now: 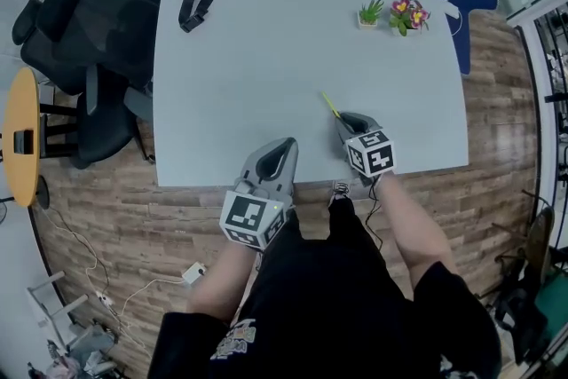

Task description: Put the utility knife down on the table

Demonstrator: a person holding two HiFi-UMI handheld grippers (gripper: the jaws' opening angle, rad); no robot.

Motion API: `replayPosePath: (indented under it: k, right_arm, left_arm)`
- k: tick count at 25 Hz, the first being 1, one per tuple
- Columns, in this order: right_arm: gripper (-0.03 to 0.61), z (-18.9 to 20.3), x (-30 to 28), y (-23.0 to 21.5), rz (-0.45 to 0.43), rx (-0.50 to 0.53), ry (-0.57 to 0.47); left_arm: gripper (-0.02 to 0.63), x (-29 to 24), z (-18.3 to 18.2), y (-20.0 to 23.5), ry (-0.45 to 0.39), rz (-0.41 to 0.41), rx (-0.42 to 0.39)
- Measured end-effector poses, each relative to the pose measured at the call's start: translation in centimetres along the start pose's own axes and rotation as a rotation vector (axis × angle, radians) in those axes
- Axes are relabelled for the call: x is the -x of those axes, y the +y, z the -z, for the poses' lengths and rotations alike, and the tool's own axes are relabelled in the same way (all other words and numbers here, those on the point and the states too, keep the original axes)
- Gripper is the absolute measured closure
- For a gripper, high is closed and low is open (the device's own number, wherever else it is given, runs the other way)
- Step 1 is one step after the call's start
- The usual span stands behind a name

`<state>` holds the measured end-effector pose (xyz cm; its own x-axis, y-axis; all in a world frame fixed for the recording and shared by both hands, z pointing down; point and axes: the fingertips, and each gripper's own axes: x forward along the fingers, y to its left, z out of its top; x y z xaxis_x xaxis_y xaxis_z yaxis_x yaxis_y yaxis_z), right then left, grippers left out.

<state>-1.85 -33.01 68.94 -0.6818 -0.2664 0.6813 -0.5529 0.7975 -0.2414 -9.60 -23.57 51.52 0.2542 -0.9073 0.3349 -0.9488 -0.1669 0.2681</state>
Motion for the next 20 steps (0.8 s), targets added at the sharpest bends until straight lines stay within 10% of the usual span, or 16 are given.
replayPosePath:
  k: [20]
  right_arm:
    - [0.513, 1.7, -3.0, -0.7, 0.027, 0.009, 0.104]
  left_arm:
    - [0.609, -1.3, 0.7, 2.3, 0.023, 0.017, 0.036]
